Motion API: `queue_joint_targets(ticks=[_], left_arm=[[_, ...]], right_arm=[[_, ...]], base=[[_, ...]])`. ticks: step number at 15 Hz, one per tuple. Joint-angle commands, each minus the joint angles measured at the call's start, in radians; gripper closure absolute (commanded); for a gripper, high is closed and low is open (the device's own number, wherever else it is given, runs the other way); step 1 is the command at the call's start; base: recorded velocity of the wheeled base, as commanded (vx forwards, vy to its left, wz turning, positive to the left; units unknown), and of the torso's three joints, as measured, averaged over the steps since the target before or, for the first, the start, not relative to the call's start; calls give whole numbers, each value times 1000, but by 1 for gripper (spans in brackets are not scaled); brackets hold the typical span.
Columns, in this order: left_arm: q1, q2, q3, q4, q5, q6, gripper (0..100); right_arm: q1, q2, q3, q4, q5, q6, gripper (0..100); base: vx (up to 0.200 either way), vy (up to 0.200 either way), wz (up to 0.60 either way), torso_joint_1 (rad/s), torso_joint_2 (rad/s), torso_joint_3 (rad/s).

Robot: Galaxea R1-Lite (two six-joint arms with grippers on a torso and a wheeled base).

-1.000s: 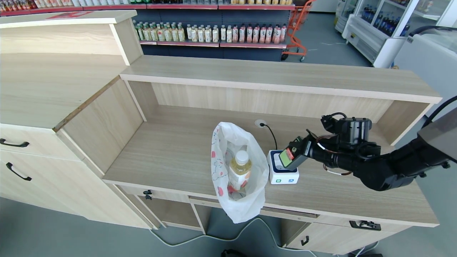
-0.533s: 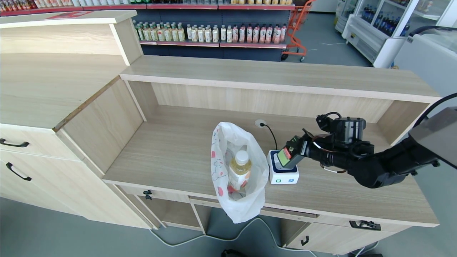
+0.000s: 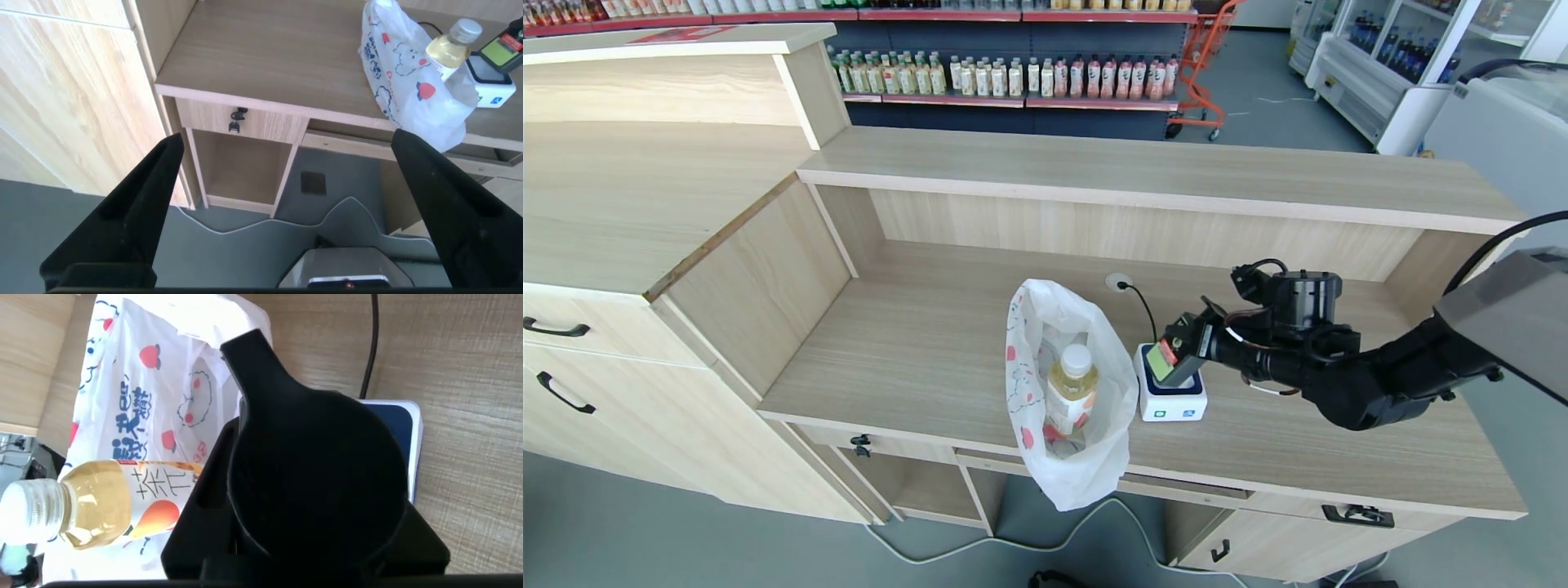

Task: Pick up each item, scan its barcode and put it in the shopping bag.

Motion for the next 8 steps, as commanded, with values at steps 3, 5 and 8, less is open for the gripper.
queue_joint_targets(ticks=[3,5,8], left_arm=[[0,0,0,0,0,0,0],[0,0,0,0,0,0,0],[0,0,0,0,0,0,0]], right_arm=[[10,37,-37,-1,-1,0,100],[13,46,-41,-2,-1,0,100],[13,58,-57,-2,0,2,100]], base=[[0,0,0,0,0,0],[0,0,0,0,0,0],[0,0,0,0,0,0]])
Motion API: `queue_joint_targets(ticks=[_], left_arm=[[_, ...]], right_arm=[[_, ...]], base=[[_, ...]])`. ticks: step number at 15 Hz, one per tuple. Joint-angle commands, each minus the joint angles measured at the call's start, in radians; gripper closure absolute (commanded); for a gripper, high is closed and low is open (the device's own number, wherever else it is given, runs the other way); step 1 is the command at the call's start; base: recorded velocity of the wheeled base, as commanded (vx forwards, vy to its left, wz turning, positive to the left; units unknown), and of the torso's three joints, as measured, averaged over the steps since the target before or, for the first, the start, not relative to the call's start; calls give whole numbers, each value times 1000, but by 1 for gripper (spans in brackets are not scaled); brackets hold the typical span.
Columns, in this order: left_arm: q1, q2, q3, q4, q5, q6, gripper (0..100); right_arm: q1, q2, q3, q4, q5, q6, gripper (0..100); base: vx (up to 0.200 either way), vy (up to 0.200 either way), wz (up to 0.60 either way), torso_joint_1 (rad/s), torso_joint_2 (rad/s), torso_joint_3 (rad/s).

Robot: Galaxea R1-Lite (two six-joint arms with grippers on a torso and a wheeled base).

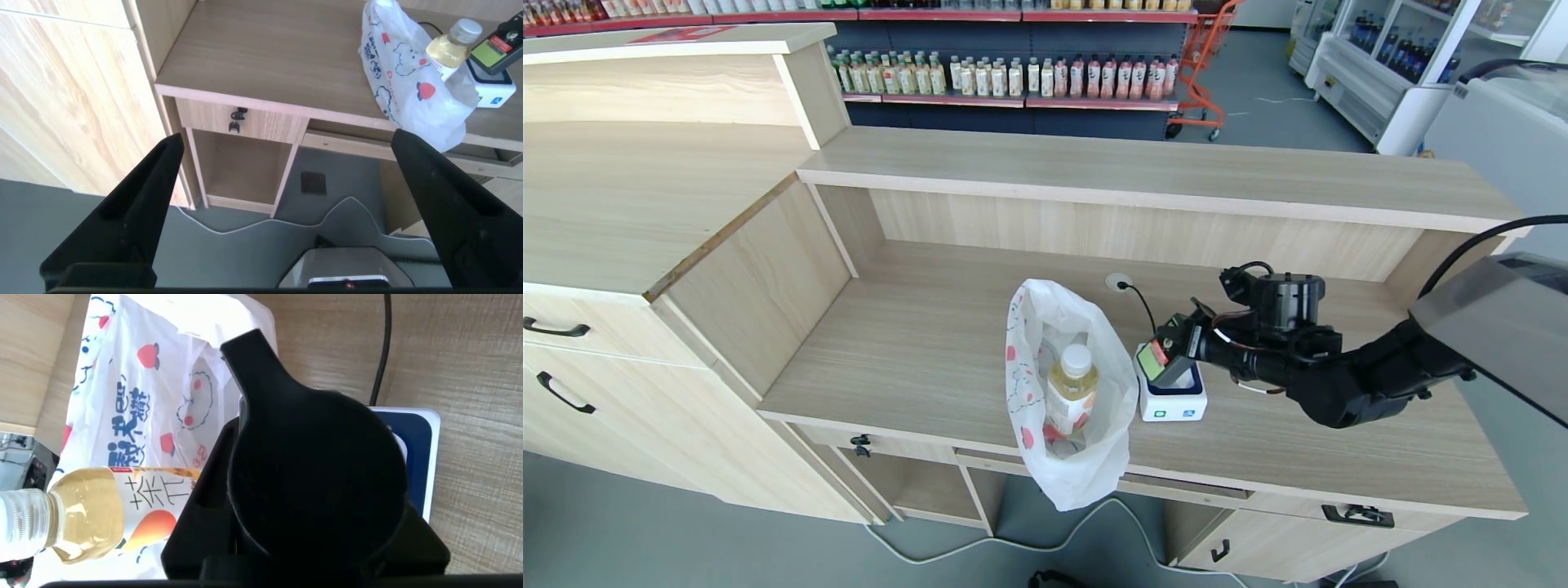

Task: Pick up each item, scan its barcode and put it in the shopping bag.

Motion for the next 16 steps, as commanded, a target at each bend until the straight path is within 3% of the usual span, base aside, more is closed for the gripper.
queue_joint_targets(ticks=[1,12,14,16], left_arm=[[0,0,0,0,0,0,0],[0,0,0,0,0,0,0],[0,0,0,0,0,0,0],[0,0,0,0,0,0,0]], right_arm=[[2,16,-12,0,1,0,100],[11,-2,-12,1,-2,-6,100],[5,-95,62,-8,0,-21,100],[-24,-254,235,-76,0,-214,100]], base=[[0,0,0,0,0,0],[0,0,0,0,0,0],[0,0,0,0,0,0],[0,0,0,0,0,0]])
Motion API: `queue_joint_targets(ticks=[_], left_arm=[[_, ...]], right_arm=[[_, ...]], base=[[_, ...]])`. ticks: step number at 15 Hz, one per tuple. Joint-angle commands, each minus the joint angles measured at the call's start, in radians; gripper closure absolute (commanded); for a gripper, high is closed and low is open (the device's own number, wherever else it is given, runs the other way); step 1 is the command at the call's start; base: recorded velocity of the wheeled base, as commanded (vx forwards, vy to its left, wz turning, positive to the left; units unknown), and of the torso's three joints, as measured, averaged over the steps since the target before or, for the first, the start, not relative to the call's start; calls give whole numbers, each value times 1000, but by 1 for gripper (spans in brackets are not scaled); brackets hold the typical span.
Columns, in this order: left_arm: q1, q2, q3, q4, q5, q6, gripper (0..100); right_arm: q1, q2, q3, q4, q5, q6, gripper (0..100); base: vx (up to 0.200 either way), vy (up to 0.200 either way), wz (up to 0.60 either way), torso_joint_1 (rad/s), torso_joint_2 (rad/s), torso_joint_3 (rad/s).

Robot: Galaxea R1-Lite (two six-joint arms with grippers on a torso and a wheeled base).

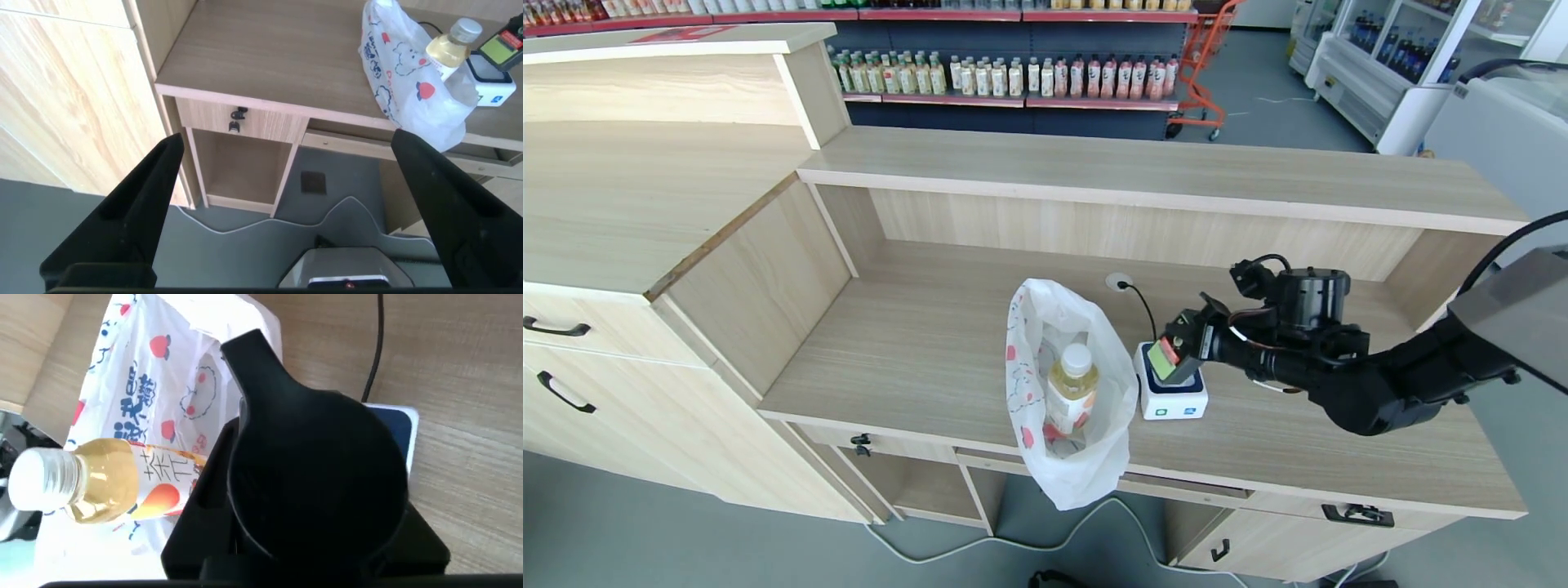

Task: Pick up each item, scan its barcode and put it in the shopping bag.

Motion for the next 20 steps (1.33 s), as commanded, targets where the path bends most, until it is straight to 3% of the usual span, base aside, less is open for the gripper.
queue_joint_targets(ticks=[1,3,5,7,10,15,20], left_arm=[[0,0,0,0,0,0,0],[0,0,0,0,0,0,0],[0,0,0,0,0,0,0],[0,0,0,0,0,0,0],[0,0,0,0,0,0,0],[0,0,0,0,0,0,0],[0,0,0,0,0,0,0]], right_arm=[[-50,-220,218,-83,2,-237,100],[-110,-301,354,-141,3,-483,100],[-192,-373,411,-149,2,-734,100],[-238,-401,414,-149,2,-834,100],[-252,-430,412,-150,0,-852,100],[-225,-413,379,-201,0,-843,100],[-154,-208,227,-206,3,-615,100]], base=[[0,0,0,0,0,0],[0,0,0,0,0,0],[0,0,0,0,0,0],[0,0,0,0,0,0],[0,0,0,0,0,0],[0,0,600,1,3,0],[0,0,0,0,0,0]])
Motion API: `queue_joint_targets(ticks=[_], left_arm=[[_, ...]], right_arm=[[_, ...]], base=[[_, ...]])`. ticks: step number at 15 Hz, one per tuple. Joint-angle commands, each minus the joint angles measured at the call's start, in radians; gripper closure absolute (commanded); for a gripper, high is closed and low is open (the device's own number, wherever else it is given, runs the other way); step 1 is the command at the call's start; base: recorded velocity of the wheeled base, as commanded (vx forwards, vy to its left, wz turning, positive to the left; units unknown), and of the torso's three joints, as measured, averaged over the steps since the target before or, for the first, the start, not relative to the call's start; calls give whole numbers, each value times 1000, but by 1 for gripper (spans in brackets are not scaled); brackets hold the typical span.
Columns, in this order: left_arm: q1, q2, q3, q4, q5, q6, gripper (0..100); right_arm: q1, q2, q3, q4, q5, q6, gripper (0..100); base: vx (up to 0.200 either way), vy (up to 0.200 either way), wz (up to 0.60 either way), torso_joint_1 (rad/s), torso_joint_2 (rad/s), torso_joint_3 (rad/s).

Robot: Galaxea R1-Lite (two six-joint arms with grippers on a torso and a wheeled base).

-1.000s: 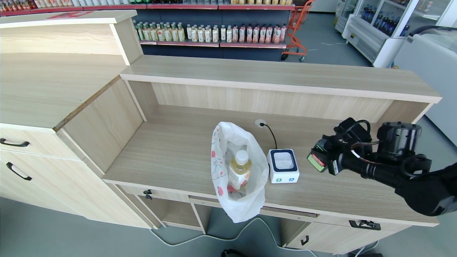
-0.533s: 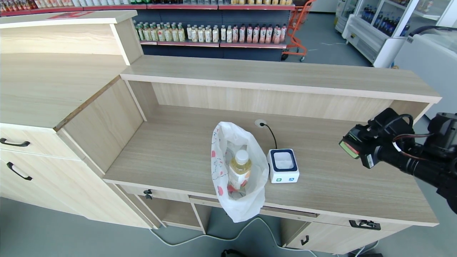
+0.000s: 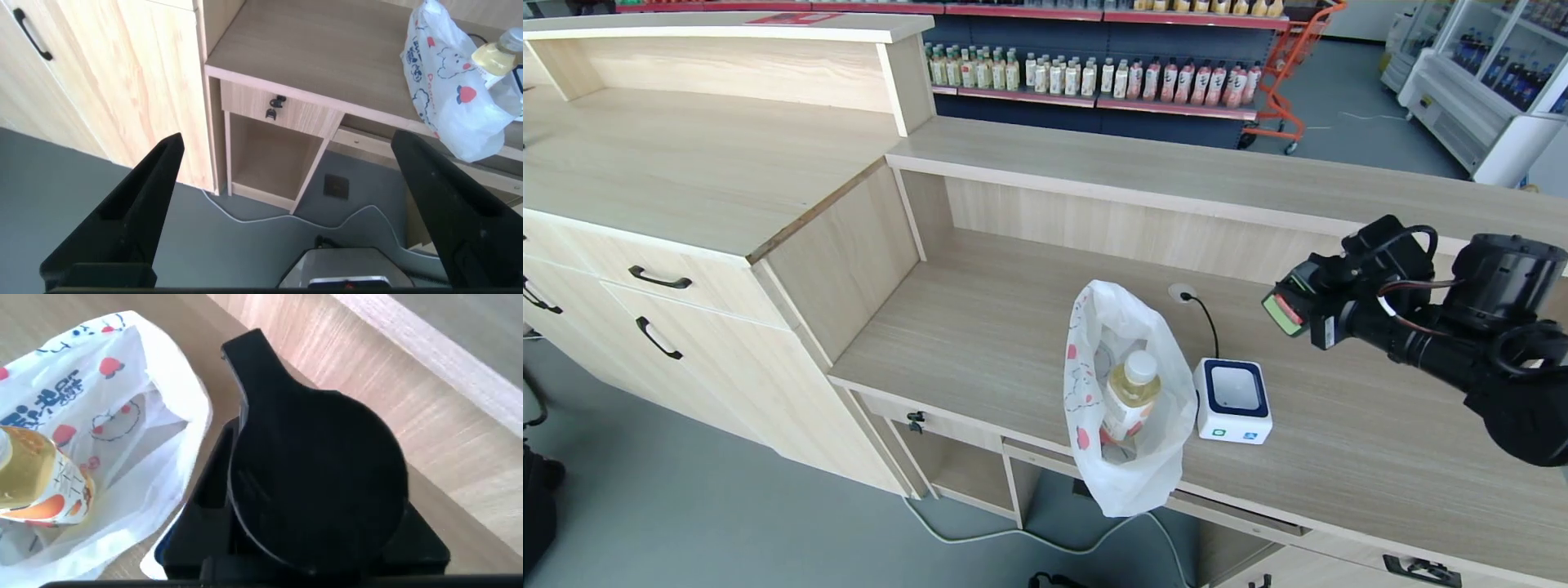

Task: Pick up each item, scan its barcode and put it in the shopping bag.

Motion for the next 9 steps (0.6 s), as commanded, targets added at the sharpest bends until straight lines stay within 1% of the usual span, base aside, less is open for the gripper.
queue_joint_targets(ticks=[1,2,3,4,6,9], left_arm=[[0,0,0,0,0,0,0],[0,0,0,0,0,0,0],[0,0,0,0,0,0,0],[0,0,0,0,0,0,0],[0,0,0,0,0,0,0],[0,0,0,0,0,0,0]], right_arm=[[63,126,-50,-8,8,83,100],[89,167,-67,-18,45,128,100],[105,198,-84,-18,103,143,100],[115,221,-93,-14,138,137,100],[131,266,-95,-19,147,110,100],[128,319,-95,-36,147,67,100]], base=[[0,0,0,0,0,0],[0,0,0,0,0,0],[0,0,0,0,0,0],[0,0,0,0,0,0],[0,0,0,0,0,0],[0,0,0,0,0,0]])
